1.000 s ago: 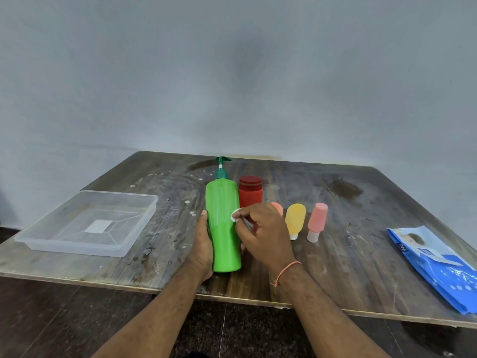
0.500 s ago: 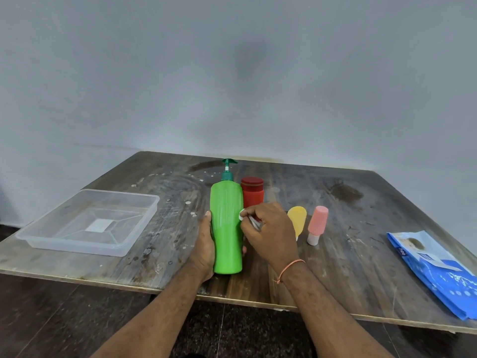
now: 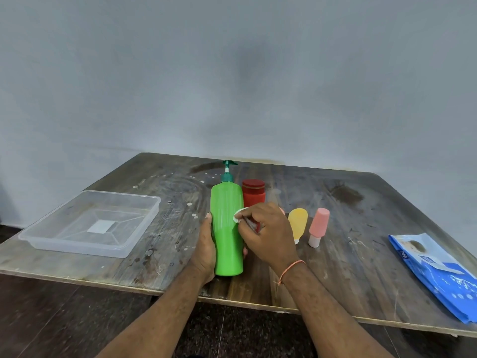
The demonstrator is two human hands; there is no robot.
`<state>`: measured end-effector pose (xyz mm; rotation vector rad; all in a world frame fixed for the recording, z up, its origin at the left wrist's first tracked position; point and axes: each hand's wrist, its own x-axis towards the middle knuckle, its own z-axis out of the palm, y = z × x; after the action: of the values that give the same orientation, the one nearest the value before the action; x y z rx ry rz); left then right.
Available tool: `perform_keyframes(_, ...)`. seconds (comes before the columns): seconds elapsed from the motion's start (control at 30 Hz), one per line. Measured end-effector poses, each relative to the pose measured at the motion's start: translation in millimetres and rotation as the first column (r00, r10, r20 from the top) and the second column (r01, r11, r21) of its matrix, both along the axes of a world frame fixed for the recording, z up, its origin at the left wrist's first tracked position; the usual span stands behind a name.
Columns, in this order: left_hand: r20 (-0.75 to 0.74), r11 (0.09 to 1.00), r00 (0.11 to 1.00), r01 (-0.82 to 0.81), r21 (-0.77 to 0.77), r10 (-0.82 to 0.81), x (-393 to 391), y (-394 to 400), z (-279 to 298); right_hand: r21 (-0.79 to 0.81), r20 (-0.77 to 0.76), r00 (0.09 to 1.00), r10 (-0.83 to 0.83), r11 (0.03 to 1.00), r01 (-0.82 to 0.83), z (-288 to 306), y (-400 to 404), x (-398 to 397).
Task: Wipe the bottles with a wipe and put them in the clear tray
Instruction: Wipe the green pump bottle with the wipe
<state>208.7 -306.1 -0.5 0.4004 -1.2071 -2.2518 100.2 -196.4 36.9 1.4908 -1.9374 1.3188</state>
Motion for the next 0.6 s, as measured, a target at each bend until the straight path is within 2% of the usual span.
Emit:
perform_keyframes(0.17, -0.002, 1.0, 1.0, 0.027, -0.011, -0.027, 0.0, -1.3, -1.1, 0.007, 0.013, 0.996, -0.084, 0.996, 0.084, 1.8, 0.7, -3.0)
perform_keyframes(0.37, -0.028, 1.0, 1.0, 0.012, -0.017, -0.013, 0.5, 1.6, 2.3, 0.021, -0.02, 1.0, 0.01, 1.0, -0.009, 1.7, 3.5, 2.1)
perform_keyframes(0.5, -0.025, 0.999, 0.999, 0.045, -0.014, -0.045, 0.2, -0.9, -0.9, 0.012, -0.003, 0.997, -0.081, 0.997, 0.081, 3.0, 2.4, -1.0)
perform_keyframes(0.6, -0.031, 0.998, 0.998, 0.059, -0.009, -0.059, 0.8, -2.6, -4.4, -0.022, 0.003, 0.998, -0.057, 0.998, 0.057, 5.0, -0.3, -2.1)
